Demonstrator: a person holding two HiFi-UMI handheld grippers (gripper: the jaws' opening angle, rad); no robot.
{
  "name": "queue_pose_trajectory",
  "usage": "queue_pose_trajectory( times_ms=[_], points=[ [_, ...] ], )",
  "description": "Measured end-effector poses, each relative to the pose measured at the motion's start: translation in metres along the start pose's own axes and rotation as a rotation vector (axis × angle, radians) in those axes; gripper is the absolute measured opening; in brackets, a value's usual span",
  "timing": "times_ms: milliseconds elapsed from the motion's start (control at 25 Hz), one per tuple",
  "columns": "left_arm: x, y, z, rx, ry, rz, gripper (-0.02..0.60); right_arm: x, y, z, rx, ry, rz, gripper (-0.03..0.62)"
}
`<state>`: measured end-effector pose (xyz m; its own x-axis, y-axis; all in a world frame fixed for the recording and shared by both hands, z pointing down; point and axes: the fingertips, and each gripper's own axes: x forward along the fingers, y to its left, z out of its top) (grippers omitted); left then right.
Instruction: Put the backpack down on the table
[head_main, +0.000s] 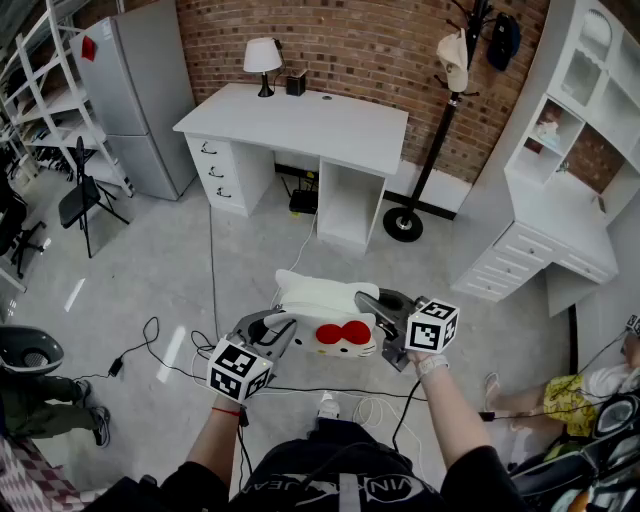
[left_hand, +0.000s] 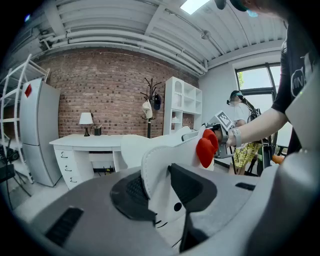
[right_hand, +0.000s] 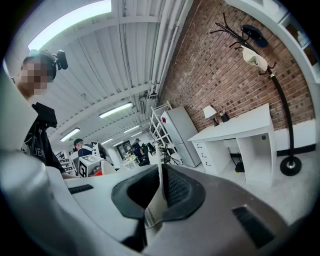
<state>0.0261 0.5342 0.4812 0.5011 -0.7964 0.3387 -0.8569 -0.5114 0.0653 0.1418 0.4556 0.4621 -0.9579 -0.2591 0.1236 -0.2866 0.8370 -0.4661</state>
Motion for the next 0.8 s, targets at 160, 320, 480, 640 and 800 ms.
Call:
queue_pose_trajectory(
  times_ms=[160, 320, 480, 640, 800],
  points=[
    [0.018, 0.016, 0.003, -0.007, 0.008, 0.011, 0.113, 0.012, -0.022, 0.006, 0.003, 0.003, 0.006, 0.012],
    [0.027, 0.022, -0.001, -0.014, 0.019, 0.028, 0.114, 0.020, -0.036, 0.004, 0.000, 0.012, 0.016, 0.012],
    [0.036, 0.027, 0.002, -0.020, 0.030, 0.042, 0.114, 0.023, -0.046, 0.009, 0.007, 0.011, 0.033, 0.012],
    [0.049, 0.033, 0.009, -0.016, 0.025, 0.057, 0.114, 0.026, -0.060, 0.018, 0.007, 0.004, 0.047, 0.012],
    [0.063, 0.041, 0.017, -0.022, 0.025, 0.067, 0.114, 0.029, -0.075, 0.028, 0.013, 0.002, 0.047, 0.012]
  ],
)
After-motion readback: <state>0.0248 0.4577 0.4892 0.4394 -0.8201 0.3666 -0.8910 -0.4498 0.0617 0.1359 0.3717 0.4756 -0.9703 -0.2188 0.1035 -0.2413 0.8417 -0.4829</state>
